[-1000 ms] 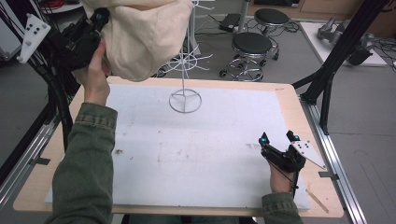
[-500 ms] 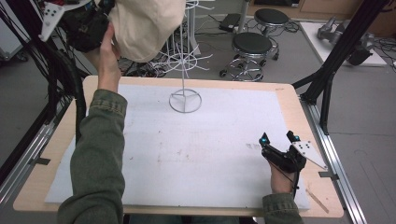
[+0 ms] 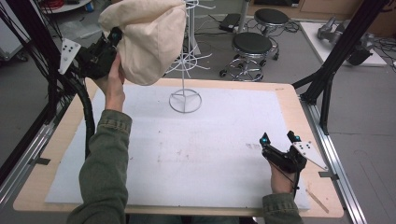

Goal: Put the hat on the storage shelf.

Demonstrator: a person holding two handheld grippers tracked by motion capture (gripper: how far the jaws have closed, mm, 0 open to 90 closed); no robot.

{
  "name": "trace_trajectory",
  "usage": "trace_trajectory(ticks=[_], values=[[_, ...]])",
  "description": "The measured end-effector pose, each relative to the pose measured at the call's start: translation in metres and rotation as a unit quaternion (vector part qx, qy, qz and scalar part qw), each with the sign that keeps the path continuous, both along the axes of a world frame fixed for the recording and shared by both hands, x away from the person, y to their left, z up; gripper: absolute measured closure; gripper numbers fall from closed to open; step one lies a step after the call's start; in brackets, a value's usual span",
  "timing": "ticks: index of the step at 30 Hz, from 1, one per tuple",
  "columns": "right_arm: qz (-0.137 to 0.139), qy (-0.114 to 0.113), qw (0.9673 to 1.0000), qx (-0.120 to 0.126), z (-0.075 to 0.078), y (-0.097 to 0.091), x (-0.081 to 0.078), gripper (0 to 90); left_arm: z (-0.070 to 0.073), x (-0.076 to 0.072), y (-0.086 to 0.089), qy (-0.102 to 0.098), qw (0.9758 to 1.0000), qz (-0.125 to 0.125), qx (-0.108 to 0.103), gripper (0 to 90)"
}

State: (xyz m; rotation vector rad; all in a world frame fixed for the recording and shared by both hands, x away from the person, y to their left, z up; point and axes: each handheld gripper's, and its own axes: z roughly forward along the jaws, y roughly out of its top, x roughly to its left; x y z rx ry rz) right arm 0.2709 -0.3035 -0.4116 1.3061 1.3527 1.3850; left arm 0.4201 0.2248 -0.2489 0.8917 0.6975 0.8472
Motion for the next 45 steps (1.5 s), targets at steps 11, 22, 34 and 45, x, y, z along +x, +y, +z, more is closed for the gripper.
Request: trace_trajectory(ticks=[11, 22, 34, 45], values=[[0.0, -0.003, 1.0, -0.001, 0.0, 0.0, 0.0, 4.9, -0.042, 0.004, -0.003, 0.039, 0.9989, 0.013, 0.023, 77.7], [0.0, -0.005, 1.0, -0.001, 0.0, 0.0, 0.0, 4.9, -0.067, 0.009, -0.01, 0.073, 0.9969, 0.005, 0.029, 77.1], [0.0, -0.006, 1.0, 0.0, 0.0, 0.0, 0.0, 4.9, -0.068, 0.009, -0.007, 0.076, 0.9968, 0.003, 0.026, 76.6], [0.001, -0.006, 1.0, -0.002, 0.0, 0.0, 0.0, 4.9, -0.07, 0.007, 0.001, 0.081, 0.9967, 0.005, 0.012, 74.3]])
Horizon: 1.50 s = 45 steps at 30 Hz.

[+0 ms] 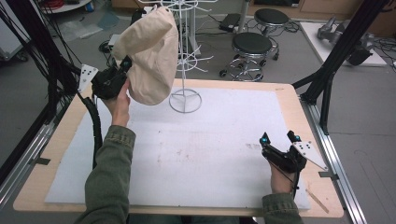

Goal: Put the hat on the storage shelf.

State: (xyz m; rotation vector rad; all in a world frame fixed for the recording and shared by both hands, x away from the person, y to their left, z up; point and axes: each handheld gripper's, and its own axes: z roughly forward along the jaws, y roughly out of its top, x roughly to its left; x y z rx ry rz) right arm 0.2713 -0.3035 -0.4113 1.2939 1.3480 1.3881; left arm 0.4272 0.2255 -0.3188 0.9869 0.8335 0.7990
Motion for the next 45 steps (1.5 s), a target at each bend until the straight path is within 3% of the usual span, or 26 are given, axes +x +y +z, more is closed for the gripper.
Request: trace_trajectory(ticks=[3, 5, 9, 17, 25, 29, 38, 45], values=[[0.0, 0.001, 1.0, 0.001, 0.0, 0.0, 0.0, 4.8, 0.001, -0.001, 0.002, -0.001, 0.9999, -0.004, -0.012, 67.0], [0.0, 0.001, 1.0, 0.001, 0.0, 0.001, 0.0, 4.9, 0.003, -0.003, 0.003, -0.002, 0.9997, -0.008, -0.022, 57.1], [0.0, 0.0, 1.0, 0.0, 0.0, 0.0, 0.0, 4.8, 0.008, -0.01, 0.002, -0.018, 0.9997, -0.007, -0.011, 39.9], [-0.001, -0.001, 1.0, 0.0, 0.0, 0.0, 0.0, 4.8, 0.022, -0.029, -0.004, -0.048, 0.9987, 0.013, 0.013, 28.6], [0.0, -0.001, 1.0, 0.001, 0.0, 0.0, -0.001, 4.8, 0.02, -0.052, 0.002, -0.049, 0.9983, 0.027, 0.014, 27.6], [0.001, -0.001, 1.0, 0.002, 0.0, 0.001, 0.0, 4.8, 0.016, -0.059, 0.006, -0.033, 0.9987, 0.038, 0.006, 27.4], [0.004, 0.0, 1.0, 0.001, 0.0, 0.003, -0.001, 4.9, 0.003, -0.078, 0.007, 0.001, 0.9968, 0.066, 0.044, 26.4], [0.007, 0.001, 1.0, 0.0, 0.0, 0.003, -0.001, 4.8, -0.014, -0.089, 0.012, 0.026, 0.9959, 0.076, 0.042, 26.0]])
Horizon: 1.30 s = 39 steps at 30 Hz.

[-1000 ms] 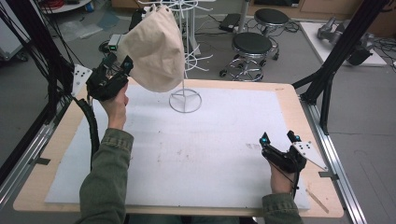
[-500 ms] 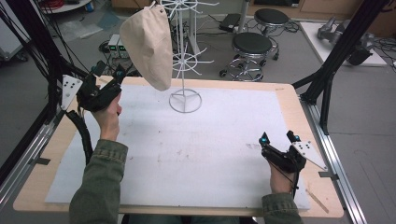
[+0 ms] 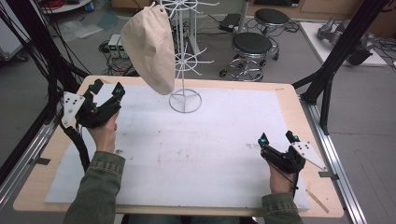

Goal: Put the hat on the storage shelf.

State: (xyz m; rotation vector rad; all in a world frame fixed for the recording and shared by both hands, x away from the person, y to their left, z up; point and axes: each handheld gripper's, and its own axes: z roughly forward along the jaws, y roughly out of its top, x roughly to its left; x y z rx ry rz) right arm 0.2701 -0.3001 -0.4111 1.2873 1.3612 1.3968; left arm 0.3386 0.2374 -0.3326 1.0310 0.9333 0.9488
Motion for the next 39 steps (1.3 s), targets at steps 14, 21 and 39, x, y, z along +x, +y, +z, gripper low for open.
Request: trace_trajectory(ticks=[14, 21, 39], values=[[0.005, 0.003, 1.0, 0.0, 0.0, 0.001, 0.0, 4.9, -0.018, -0.016, 0.006, 0.044, 0.9982, 0.013, 0.037, 26.6], [0.007, 0.003, 1.0, -0.002, -0.001, 0.002, 0.001, 4.8, -0.028, -0.026, 0.016, 0.05, 0.9975, 0.026, 0.042, 26.6], [0.008, 0.006, 0.9999, -0.002, -0.001, 0.002, 0.001, 4.8, -0.048, -0.049, 0.044, 0.056, 0.995, 0.062, 0.055, 27.5]])
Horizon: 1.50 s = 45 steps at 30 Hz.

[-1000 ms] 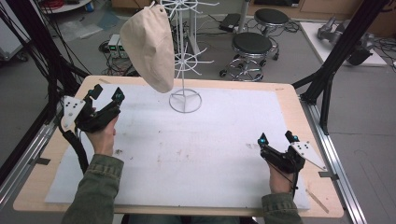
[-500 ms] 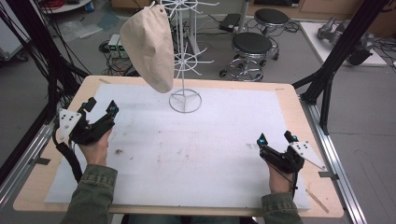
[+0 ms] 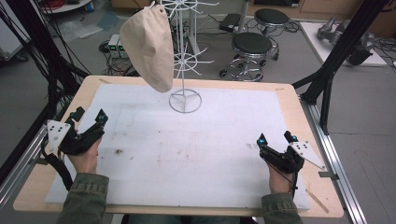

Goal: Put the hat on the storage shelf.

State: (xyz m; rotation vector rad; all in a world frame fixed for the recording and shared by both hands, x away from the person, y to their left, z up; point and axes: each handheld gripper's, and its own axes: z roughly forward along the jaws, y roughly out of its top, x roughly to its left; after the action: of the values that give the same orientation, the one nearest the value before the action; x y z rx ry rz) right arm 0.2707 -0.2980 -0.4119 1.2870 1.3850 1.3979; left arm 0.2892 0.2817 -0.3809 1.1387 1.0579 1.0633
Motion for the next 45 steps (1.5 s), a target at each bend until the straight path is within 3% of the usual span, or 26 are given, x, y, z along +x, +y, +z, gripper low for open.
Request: trace_trajectory(ticks=[19, 28, 45], values=[[-0.002, 0.003, 1.0, 0.001, 0.0, 0.0, 0.0, 4.8, -0.029, -0.014, 0.012, 0.035, 0.9994, 0.008, 0.004, 27.1], [-0.001, 0.008, 0.9999, 0.009, 0.0, -0.002, -0.001, 4.8, -0.039, -0.019, 0.018, 0.065, 0.9976, 0.006, 0.023, 26.8], [0.002, 0.013, 0.9999, 0.009, -0.001, -0.001, 0.0, 4.8, -0.041, -0.023, 0.019, 0.064, 0.9977, 0.011, 0.017, 26.7]])
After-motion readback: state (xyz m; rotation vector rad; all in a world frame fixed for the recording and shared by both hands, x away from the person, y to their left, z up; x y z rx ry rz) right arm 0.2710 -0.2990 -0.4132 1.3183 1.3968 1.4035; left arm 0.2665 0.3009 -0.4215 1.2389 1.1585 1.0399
